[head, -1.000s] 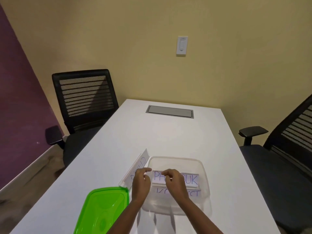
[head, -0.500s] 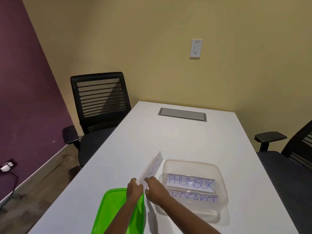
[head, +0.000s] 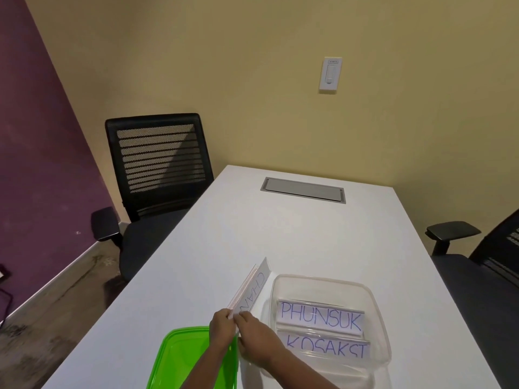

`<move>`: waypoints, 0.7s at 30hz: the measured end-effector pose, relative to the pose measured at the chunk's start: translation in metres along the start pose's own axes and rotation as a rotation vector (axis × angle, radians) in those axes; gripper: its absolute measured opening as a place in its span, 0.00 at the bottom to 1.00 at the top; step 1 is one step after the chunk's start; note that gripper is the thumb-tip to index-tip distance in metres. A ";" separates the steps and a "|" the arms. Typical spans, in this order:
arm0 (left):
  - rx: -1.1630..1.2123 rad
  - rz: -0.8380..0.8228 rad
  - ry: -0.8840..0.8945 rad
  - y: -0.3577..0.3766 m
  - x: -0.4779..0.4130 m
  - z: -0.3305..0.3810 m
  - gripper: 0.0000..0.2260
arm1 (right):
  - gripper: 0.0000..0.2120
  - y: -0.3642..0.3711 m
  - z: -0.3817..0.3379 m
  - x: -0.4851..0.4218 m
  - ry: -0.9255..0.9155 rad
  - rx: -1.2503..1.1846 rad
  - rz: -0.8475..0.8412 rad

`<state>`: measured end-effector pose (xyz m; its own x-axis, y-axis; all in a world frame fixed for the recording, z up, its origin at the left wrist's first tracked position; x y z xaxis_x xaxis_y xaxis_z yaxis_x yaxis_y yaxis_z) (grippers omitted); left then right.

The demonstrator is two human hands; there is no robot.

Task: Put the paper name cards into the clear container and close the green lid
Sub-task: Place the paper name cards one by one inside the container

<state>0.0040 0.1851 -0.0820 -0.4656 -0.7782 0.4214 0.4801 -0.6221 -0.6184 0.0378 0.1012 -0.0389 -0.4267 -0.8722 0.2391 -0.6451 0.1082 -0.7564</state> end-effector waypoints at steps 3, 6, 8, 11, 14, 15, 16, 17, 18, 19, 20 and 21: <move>0.041 0.020 -0.021 -0.004 0.001 0.005 0.10 | 0.23 -0.008 -0.002 0.000 -0.034 -0.025 0.038; 0.121 0.085 -0.009 -0.015 0.000 0.012 0.11 | 0.23 -0.020 -0.002 0.001 -0.047 -0.054 0.099; 0.160 0.117 0.009 -0.022 0.001 0.019 0.11 | 0.23 -0.030 0.000 0.001 -0.046 -0.062 0.146; 0.239 0.159 0.031 -0.033 0.001 0.027 0.14 | 0.24 -0.046 0.008 0.001 -0.038 -0.068 0.194; 0.342 0.208 0.041 -0.046 0.006 0.028 0.20 | 0.24 -0.066 0.018 0.004 -0.006 -0.091 0.244; 0.373 0.215 0.038 -0.051 0.009 0.029 0.20 | 0.25 -0.073 0.021 0.005 0.004 -0.099 0.267; 0.406 0.223 0.041 -0.056 0.011 0.030 0.19 | 0.25 -0.080 0.024 0.007 0.017 -0.104 0.291; 0.439 0.230 0.047 -0.060 0.014 0.031 0.18 | 0.25 -0.087 0.028 0.009 0.031 -0.106 0.318; 0.466 0.232 0.055 -0.065 0.016 0.033 0.17 | 0.26 -0.095 0.031 0.012 0.040 -0.107 0.348; 0.490 0.226 0.062 -0.069 0.017 0.035 0.18 | 0.26 -0.103 0.033 0.015 0.044 -0.115 0.382; 0.510 0.216 0.069 -0.073 0.019 0.037 0.18 | 0.26 -0.110 0.036 0.019 0.048 -0.134 0.416; 0.528 0.199 0.075 -0.076 0.020 0.039 0.16 | 0.26 -0.118 0.038 0.024 0.053 -0.164 0.448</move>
<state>-0.0129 0.2134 -0.0006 -0.3705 -0.8884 0.2711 0.8615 -0.4378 -0.2572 0.1279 0.0499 0.0331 -0.7147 -0.6972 -0.0548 -0.4797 0.5458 -0.6870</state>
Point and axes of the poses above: each hand's wrist, its own x-axis away from the middle knuckle, its own y-axis out of the palm, z = x × y, the point moved 7 cm from there along -x, towards the middle knuckle, and after that the axes turned 11 degrees about -x, right-handed, at the moved point
